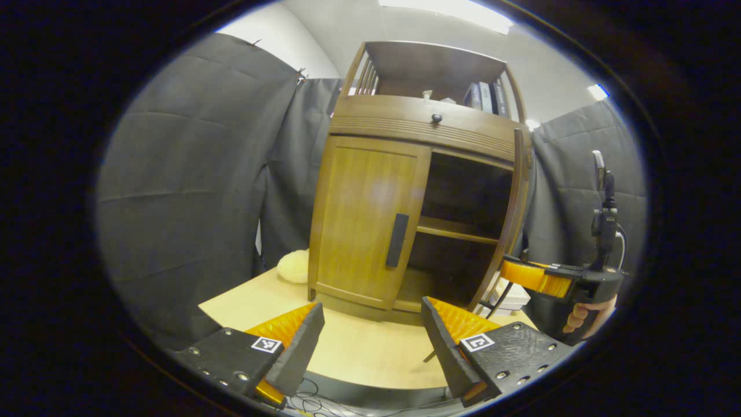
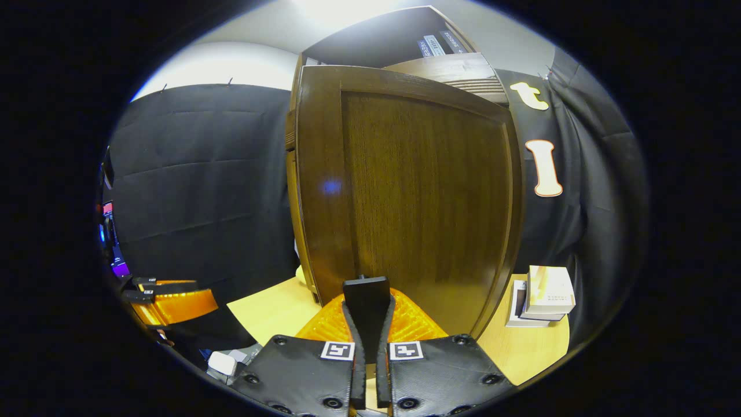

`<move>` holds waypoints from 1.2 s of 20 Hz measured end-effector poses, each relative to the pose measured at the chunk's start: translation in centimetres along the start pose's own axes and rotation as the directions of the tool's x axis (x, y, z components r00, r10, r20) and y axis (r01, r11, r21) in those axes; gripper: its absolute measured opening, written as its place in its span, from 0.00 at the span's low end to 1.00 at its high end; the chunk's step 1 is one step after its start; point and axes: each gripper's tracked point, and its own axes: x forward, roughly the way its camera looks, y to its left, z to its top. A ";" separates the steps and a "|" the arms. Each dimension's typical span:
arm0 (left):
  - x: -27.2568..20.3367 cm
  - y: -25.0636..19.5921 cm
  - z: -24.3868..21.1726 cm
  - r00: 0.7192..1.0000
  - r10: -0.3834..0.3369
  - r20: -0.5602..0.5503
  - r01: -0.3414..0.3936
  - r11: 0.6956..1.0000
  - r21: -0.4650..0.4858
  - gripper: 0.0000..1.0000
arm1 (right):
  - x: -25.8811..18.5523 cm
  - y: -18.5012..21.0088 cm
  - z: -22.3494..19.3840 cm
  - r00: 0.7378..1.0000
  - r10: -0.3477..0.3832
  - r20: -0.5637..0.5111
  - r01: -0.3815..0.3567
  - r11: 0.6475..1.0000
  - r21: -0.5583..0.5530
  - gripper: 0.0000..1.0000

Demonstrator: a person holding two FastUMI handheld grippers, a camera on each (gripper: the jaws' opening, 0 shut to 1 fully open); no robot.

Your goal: Open the right door of the double-door shoe cabinet with the right hand, and open the left door with the left hand.

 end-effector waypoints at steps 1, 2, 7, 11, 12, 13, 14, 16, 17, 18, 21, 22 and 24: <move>0.6 -0.3 0.6 1.000 -0.001 0.016 0.000 1.000 0.016 0.96 | -0.6 -0.3 -0.1 1.000 -0.001 0.000 0.001 1.000 0.004 0.07; 1.0 -0.7 1.1 1.000 -0.007 0.027 0.006 1.000 0.027 0.96 | -1.4 -0.7 -0.5 1.000 -0.007 0.002 0.007 1.000 0.012 0.07; 2.6 -1.4 1.5 0.999 -0.051 0.019 0.050 0.997 0.063 0.97 | -4.0 -2.6 -0.9 1.000 -0.011 0.002 0.011 0.999 0.030 0.06; 3.6 -2.2 1.8 0.997 -0.077 -0.001 0.077 0.994 0.080 0.97 | -5.4 -3.8 -0.9 1.000 0.006 0.021 -0.006 1.000 0.029 0.10; 4.0 -2.4 1.9 0.996 -0.094 -0.003 0.094 0.993 0.074 0.97 | -5.7 -4.3 -1.1 1.000 0.004 0.023 -0.005 1.000 0.027 0.06; 4.2 -2.7 1.8 0.994 -0.108 -0.006 0.108 0.991 0.073 0.97 | -6.0 -4.6 -1.1 1.000 0.002 0.022 -0.003 1.000 0.031 0.06; 4.6 -3.0 2.0 0.993 -0.117 -0.008 0.118 0.990 0.076 0.97 | -6.2 -4.9 -1.3 1.000 -0.002 0.023 0.001 0.999 0.038 0.06; 4.8 -3.5 2.2 0.990 -0.139 -0.011 0.139 0.987 0.081 0.97 | -6.8 -5.7 -1.4 1.000 -0.016 0.024 0.015 0.999 0.052 0.06; 4.7 -3.6 2.5 0.989 -0.149 -0.010 0.149 0.985 0.083 0.97 | -7.1 -6.0 -1.4 0.999 -0.025 0.024 0.024 0.998 0.055 0.06; 4.9 -3.8 2.7 0.988 -0.156 -0.010 0.157 0.984 0.084 0.97 | -7.3 -6.4 -1.5 0.999 -0.033 0.025 0.032 0.998 0.059 0.06; 5.2 -3.8 2.9 0.987 -0.160 -0.006 0.159 0.983 0.091 0.97 | -8.0 -7.3 -1.5 0.998 -0.051 0.026 0.050 0.996 0.070 0.05; 5.2 -3.7 3.1 0.988 -0.157 -0.005 0.157 0.983 0.092 0.97 | -8.1 -7.8 -1.5 0.998 -0.056 0.026 0.054 0.996 0.072 0.05; 5.0 -3.6 3.0 0.988 -0.153 -0.001 0.152 0.984 0.093 0.96 | -8.6 -8.6 -1.6 0.997 -0.070 0.027 0.067 0.994 0.082 0.05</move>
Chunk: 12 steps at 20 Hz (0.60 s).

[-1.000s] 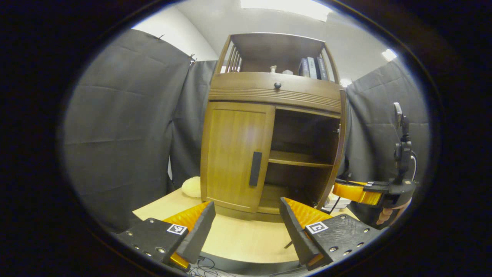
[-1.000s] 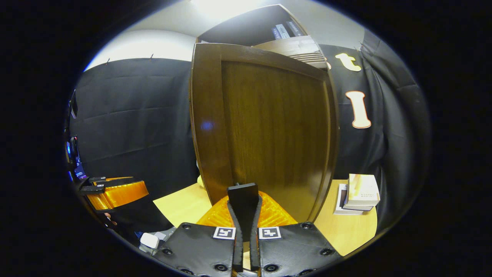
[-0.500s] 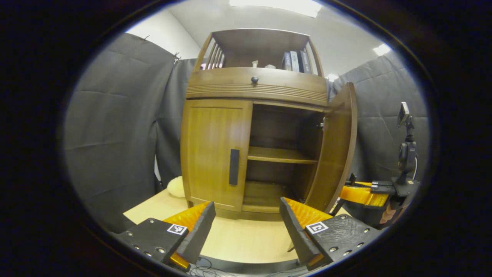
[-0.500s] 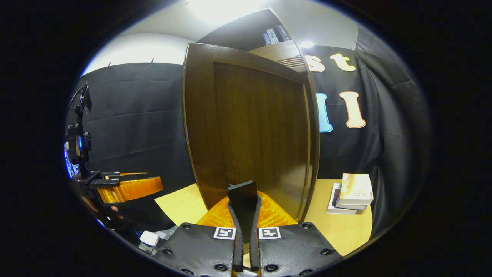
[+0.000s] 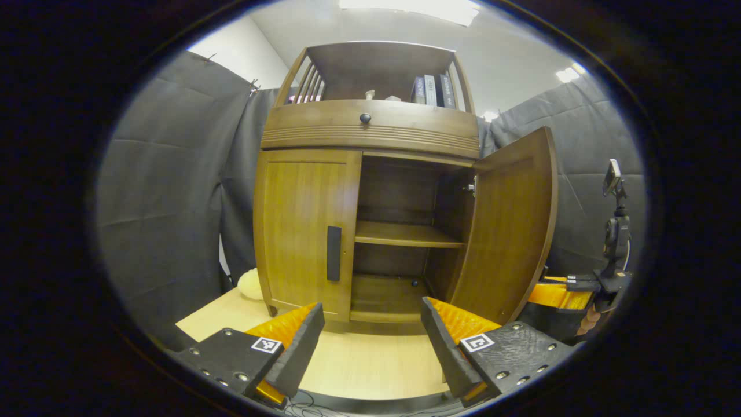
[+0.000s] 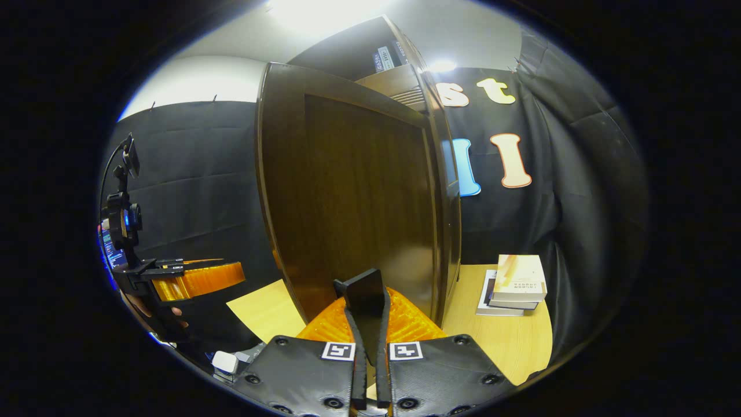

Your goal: Open the right door of the double-door shoe cabinet with the right hand, and open the left door with the left hand.

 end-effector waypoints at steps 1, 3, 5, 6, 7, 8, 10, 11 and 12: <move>-0.1 0.1 -0.1 1.000 0.003 -0.001 -0.003 1.000 0.000 0.96 | -0.1 -0.3 0.0 1.000 -0.008 0.003 0.008 1.000 0.006 0.05; -0.2 0.4 -0.3 1.000 0.009 -0.006 -0.009 1.000 -0.002 0.96 | -0.4 -1.0 0.1 1.000 -0.020 0.009 0.020 1.000 0.014 0.08; -0.4 0.5 -0.5 1.000 0.012 -0.011 -0.012 1.000 -0.001 0.96 | -0.9 -1.7 0.0 0.999 -0.031 0.014 0.030 0.999 0.020 0.05; -0.4 0.6 -0.5 1.000 0.015 -0.013 -0.015 1.000 0.000 0.96 | -1.0 -2.0 0.0 0.999 -0.037 0.015 0.037 0.999 0.021 0.05; -0.5 0.7 -0.7 1.000 0.016 -0.014 -0.016 1.000 0.000 0.96 | -1.1 -2.5 0.1 0.999 -0.047 0.017 0.046 0.999 0.022 0.08; -0.5 0.7 -0.8 1.000 0.017 -0.015 -0.017 1.000 0.000 0.96 | -1.4 -3.1 0.1 0.998 -0.058 0.018 0.057 0.998 0.023 0.08; -0.8 0.6 -1.0 1.000 0.017 -0.018 -0.017 1.000 -0.003 0.96 | -1.7 -4.2 0.1 0.996 -0.085 0.022 0.084 0.996 0.031 0.07; -0.9 0.6 -1.1 1.000 0.015 -0.017 -0.015 1.000 -0.003 0.96 | -1.9 -4.8 0.1 0.995 -0.099 0.024 0.098 0.994 0.043 0.07; -0.8 0.6 -1.1 1.000 0.014 -0.018 -0.014 1.000 -0.001 0.96 | -1.9 -5.0 0.1 0.994 -0.102 0.024 0.101 0.993 0.058 0.07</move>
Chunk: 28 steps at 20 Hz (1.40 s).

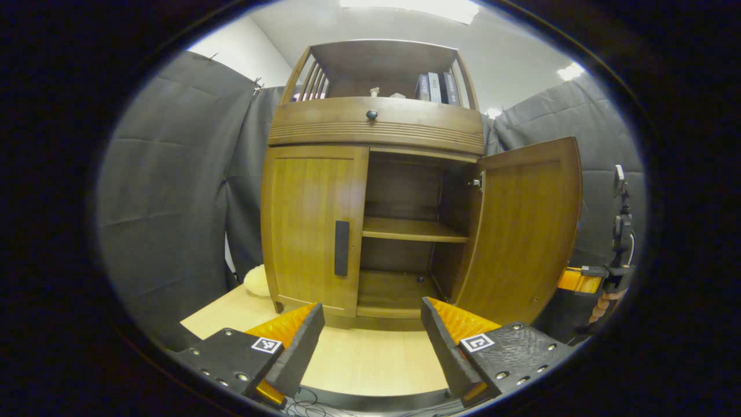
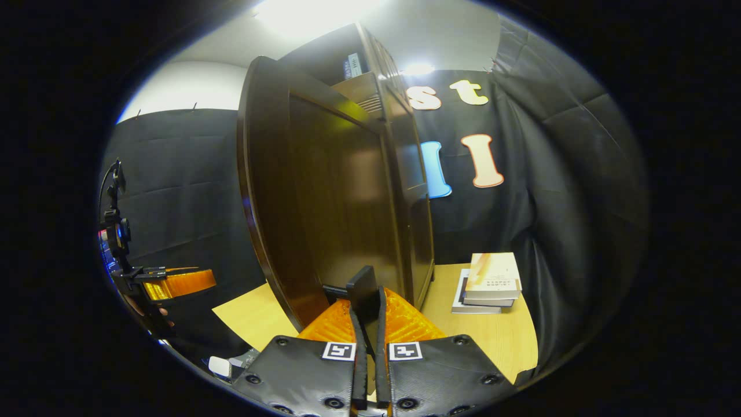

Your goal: Open the right door of the double-door shoe cabinet with the right hand, and open the left door with the left hand.

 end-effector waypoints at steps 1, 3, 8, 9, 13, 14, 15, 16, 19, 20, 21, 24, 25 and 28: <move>-0.1 0.0 -0.1 1.000 -0.001 0.000 0.001 1.000 0.002 0.96 | 0.0 0.1 0.0 1.000 0.004 -0.002 -0.004 1.000 0.008 0.07; -0.2 -0.1 -0.2 1.000 -0.008 -0.001 0.008 1.000 0.006 0.96 | 0.1 0.3 0.1 1.000 -0.004 0.001 0.004 1.000 -0.014 0.07; 0.0 -0.1 -0.2 1.000 -0.018 -0.001 0.018 1.000 0.006 0.97 | -0.1 -0.1 0.0 0.999 -0.054 0.004 0.054 0.999 0.008 0.07; -0.1 0.0 -0.3 1.000 -0.019 -0.002 0.019 1.000 0.005 0.97 | -0.1 -0.2 -0.1 0.998 -0.065 -0.001 0.065 0.998 0.014 0.07; 0.0 0.2 -0.3 1.000 -0.023 -0.005 0.023 1.000 0.000 0.96 | -0.3 -0.4 -0.2 0.993 -0.116 -0.021 0.116 0.993 0.020 0.07; 0.0 0.3 -0.3 1.000 -0.021 -0.005 0.021 1.000 0.002 0.96 | -0.3 -0.4 -0.3 0.991 -0.130 -0.027 0.130 0.991 0.026 0.07; -0.1 0.4 -0.3 1.000 -0.019 -0.006 0.019 1.000 0.001 0.96 | -0.3 -0.5 -0.2 0.989 -0.146 -0.033 0.147 0.989 0.033 0.07; -0.1 0.5 -0.4 1.000 -0.021 -0.008 0.021 1.000 -0.002 0.96 | -0.4 -0.5 -0.3 0.986 -0.164 -0.036 0.165 0.986 0.038 0.07; -0.4 0.9 -0.7 0.999 -0.031 -0.024 0.031 0.999 -0.010 0.96 | -0.8 -0.6 -0.5 0.974 -0.220 -0.060 0.224 0.973 0.063 0.07; -0.2 1.1 -0.6 0.999 -0.036 -0.031 0.036 0.999 -0.010 0.96 | -1.1 -0.4 -0.5 0.970 -0.234 -0.068 0.239 0.968 0.075 0.07; -0.3 1.2 -0.7 0.998 -0.044 -0.034 0.043 0.999 -0.011 0.96 | -1.5 -0.2 -0.7 0.966 -0.249 -0.075 0.255 0.963 0.089 0.05; 0.2 1.4 -0.6 0.996 -0.075 -0.042 0.075 0.997 -0.020 0.94 | -3.1 0.4 -0.9 0.945 -0.312 -0.094 0.322 0.940 0.113 0.05; 0.3 1.3 -0.5 0.995 -0.090 -0.039 0.089 0.996 -0.024 0.96 | -3.7 0.8 -0.6 0.938 -0.334 -0.093 0.343 0.932 0.114 0.05; 1.3 1.5 0.2 0.992 -0.125 -0.005 0.125 0.992 -0.021 0.97 | -5.9 2.0 0.4 0.907 -0.415 -0.067 0.420 0.899 0.123 0.08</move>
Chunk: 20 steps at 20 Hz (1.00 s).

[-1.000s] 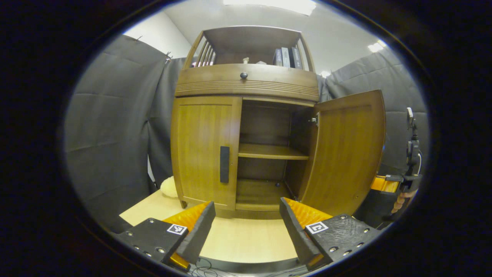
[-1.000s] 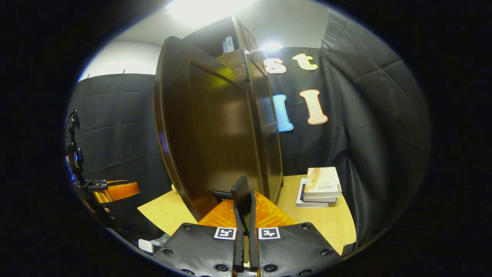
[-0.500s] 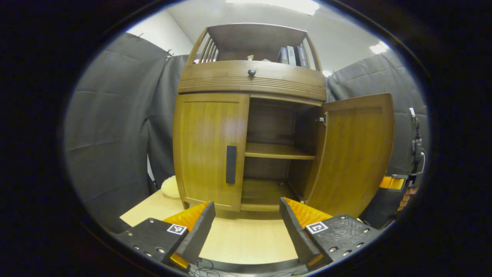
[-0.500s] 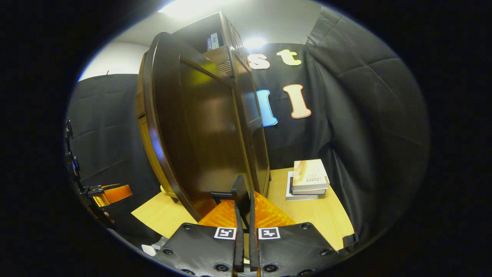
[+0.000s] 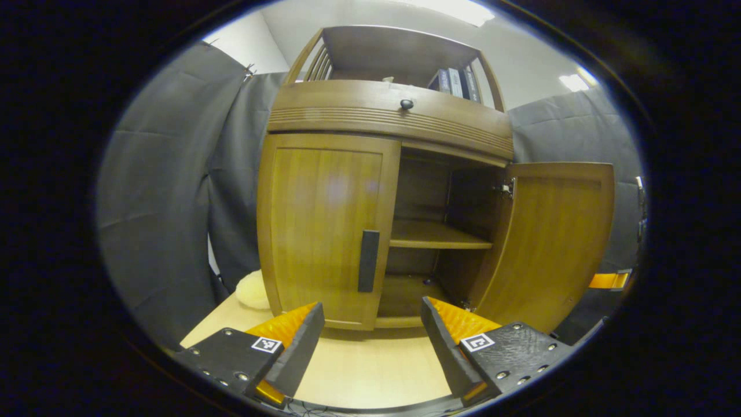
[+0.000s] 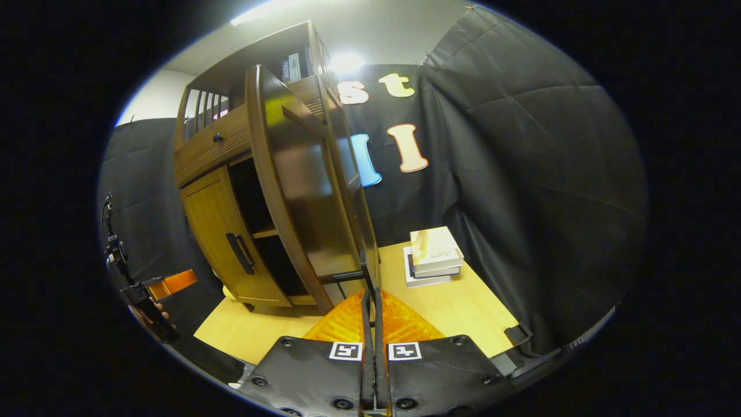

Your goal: Open the right door of the double-door shoe cabinet with the right hand, and open the left door with the left hand.

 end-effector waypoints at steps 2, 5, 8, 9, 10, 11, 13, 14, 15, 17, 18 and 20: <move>0.8 0.3 0.2 1.000 -0.015 0.011 0.015 1.000 0.004 0.97 | -2.5 0.5 -0.5 0.998 -0.062 0.014 0.062 0.998 -0.006 0.02; 1.1 0.2 0.6 0.998 -0.052 0.027 0.053 0.999 -0.010 0.97 | -4.7 3.7 -1.6 0.996 -0.091 0.004 0.091 0.995 -0.044 0.02; 1.7 0.3 0.8 0.997 -0.072 0.039 0.072 0.997 -0.015 0.96 | -4.1 8.2 -1.3 0.998 -0.061 0.026 0.063 0.994 -0.093 0.00; 1.7 0.3 0.8 0.996 -0.081 0.040 0.082 0.996 -0.017 0.97 | -3.7 9.7 -0.9 0.998 -0.043 0.040 0.046 0.994 -0.096 0.00; 1.8 0.2 0.8 0.995 -0.092 0.039 0.093 0.996 -0.019 0.97 | -3.2 11.0 -0.3 0.998 -0.030 0.058 0.035 0.995 -0.091 0.02; 1.7 0.2 0.7 0.994 -0.106 0.038 0.106 0.994 -0.020 0.97 | -2.6 12.4 0.3 0.997 -0.018 0.075 0.024 0.996 -0.082 0.00; 1.7 0.0 0.8 0.991 -0.127 0.042 0.128 0.992 -0.015 0.96 | -1.2 15.1 1.1 0.994 0.002 0.107 0.006 0.997 -0.073 0.03; 1.8 0.0 1.0 0.990 -0.135 0.051 0.135 0.991 -0.006 0.96 | -0.6 16.0 1.2 0.993 0.021 0.118 -0.012 0.997 -0.077 0.00; 1.9 0.1 1.1 0.989 -0.136 0.056 0.136 0.991 0.002 0.96 | -0.4 16.9 1.3 0.992 0.036 0.121 -0.025 0.996 -0.087 0.08; 2.0 0.4 1.3 0.988 -0.139 0.066 0.139 0.990 0.014 0.96 | 0.6 17.5 1.8 0.991 0.040 0.131 -0.027 0.994 -0.103 0.21; 2.2 0.4 1.3 0.987 -0.143 0.069 0.143 0.990 0.013 0.96 | 1.0 17.9 2.0 0.990 0.039 0.136 -0.024 0.994 -0.107 0.31; 2.2 0.3 1.4 0.986 -0.148 0.070 0.148 0.989 0.005 0.96 | 2.2 18.1 2.4 0.989 0.028 0.148 -0.012 0.994 -0.110 0.36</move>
